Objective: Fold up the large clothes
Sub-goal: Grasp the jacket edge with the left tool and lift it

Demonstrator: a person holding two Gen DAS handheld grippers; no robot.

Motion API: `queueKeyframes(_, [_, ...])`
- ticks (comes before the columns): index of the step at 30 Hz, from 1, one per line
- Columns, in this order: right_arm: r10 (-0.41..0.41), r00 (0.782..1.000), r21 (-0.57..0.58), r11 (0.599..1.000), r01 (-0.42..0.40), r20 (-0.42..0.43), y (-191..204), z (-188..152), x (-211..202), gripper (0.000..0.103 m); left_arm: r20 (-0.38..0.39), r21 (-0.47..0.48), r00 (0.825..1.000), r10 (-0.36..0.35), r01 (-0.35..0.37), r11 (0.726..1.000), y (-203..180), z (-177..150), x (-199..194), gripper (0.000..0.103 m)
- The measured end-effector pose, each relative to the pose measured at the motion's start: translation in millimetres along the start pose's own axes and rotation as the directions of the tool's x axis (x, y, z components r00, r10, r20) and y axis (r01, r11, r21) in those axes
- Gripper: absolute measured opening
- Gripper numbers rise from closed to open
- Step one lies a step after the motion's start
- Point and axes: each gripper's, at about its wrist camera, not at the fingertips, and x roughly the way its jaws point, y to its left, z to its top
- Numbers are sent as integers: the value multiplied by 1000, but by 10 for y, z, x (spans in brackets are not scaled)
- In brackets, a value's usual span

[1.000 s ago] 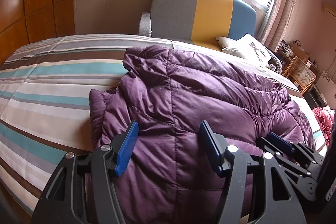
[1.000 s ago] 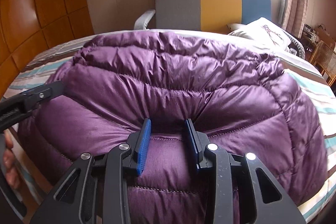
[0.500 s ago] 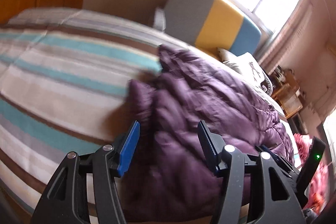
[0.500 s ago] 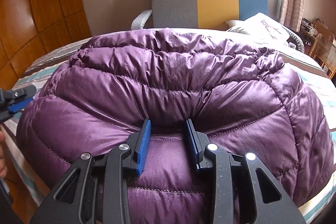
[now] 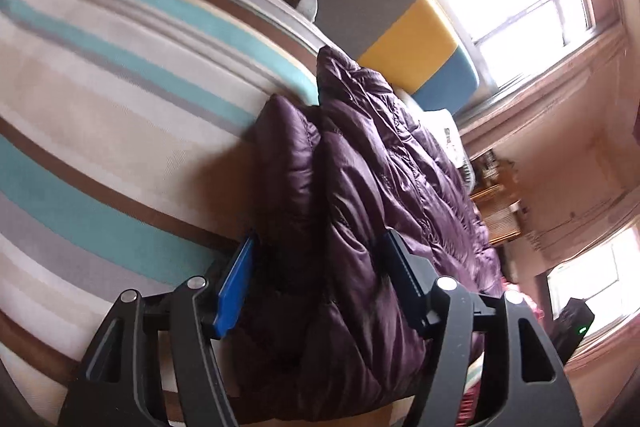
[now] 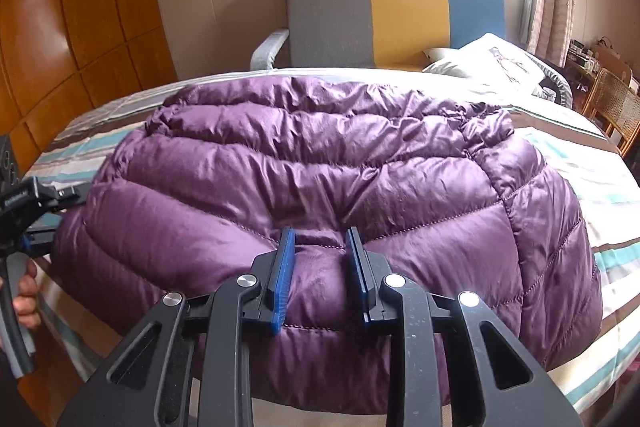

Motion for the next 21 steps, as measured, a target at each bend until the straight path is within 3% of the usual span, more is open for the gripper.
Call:
queueKeyframes(7, [-3,1000,13,1000,3,-4,-35,-35,-14,27,-11,0,999,-33,33,999,12,-41,32,66])
queueKeyframes(14, [-2,1000,14,1000,3,-13,-33,-115,12,27,-31,-43,988,-152,150,988,41,-46,48,65])
queueKeyframes(16, [-4,1000,12,1000,4,-15,-30,-141,36,27,-29,-64,982,-185,183,981,35,-29,67,56])
queueKeyframes(18, [2,1000,25,1000,-2,-16,-47,-185,67,27,-28,-66,979,-200,198,978,22,-45,94,37])
queueKeyframes(21, [0,1000,27,1000,0,-9,-48,-254,130,27,-13,-55,975,-220,219,974,-19,-76,76,23])
